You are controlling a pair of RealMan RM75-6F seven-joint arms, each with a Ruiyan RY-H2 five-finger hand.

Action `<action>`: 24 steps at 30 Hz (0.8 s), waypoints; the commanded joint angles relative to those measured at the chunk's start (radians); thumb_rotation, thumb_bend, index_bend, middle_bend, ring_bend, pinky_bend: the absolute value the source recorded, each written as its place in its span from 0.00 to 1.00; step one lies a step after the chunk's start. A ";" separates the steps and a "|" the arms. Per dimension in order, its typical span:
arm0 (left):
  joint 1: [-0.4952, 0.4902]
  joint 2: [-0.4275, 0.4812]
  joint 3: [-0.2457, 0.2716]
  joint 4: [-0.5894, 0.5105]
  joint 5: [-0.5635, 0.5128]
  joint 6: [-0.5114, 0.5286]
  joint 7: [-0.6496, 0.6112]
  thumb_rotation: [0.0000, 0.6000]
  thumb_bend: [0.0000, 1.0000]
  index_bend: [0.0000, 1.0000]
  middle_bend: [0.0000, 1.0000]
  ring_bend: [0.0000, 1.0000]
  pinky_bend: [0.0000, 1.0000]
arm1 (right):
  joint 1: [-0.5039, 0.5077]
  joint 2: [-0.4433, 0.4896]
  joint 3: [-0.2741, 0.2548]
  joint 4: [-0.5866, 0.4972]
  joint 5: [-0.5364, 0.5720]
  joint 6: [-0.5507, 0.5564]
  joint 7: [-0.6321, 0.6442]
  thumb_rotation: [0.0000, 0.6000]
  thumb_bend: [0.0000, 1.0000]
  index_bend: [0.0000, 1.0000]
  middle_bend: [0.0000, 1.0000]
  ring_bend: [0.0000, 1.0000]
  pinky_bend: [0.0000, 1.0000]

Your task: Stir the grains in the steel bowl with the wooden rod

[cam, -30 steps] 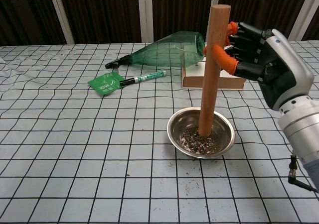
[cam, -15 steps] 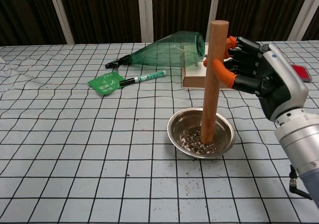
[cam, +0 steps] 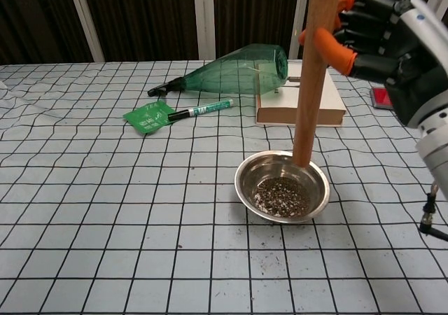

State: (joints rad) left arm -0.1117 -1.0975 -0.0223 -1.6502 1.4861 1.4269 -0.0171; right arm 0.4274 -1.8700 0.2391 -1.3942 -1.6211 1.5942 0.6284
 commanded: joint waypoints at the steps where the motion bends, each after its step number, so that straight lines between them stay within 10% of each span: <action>1: 0.001 0.000 0.000 0.001 0.001 0.002 0.000 1.00 0.06 0.00 0.00 0.00 0.00 | 0.003 0.125 0.032 -0.101 -0.027 0.000 -0.091 1.00 0.67 0.82 0.66 0.52 0.47; 13: 0.001 -0.004 -0.002 -0.003 0.001 0.007 0.012 1.00 0.06 0.00 0.00 0.00 0.00 | -0.050 0.423 0.032 -0.006 0.004 -0.050 -0.185 1.00 0.67 0.82 0.66 0.52 0.47; 24: 0.004 -0.010 -0.003 0.000 -0.001 0.013 0.019 1.00 0.06 0.00 0.00 0.00 0.00 | -0.062 0.466 -0.076 0.247 -0.055 -0.096 -0.409 1.00 0.67 0.82 0.66 0.52 0.47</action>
State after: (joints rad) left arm -0.1074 -1.1071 -0.0255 -1.6506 1.4854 1.4400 0.0015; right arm 0.3691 -1.4110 0.1929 -1.1800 -1.6585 1.5166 0.2655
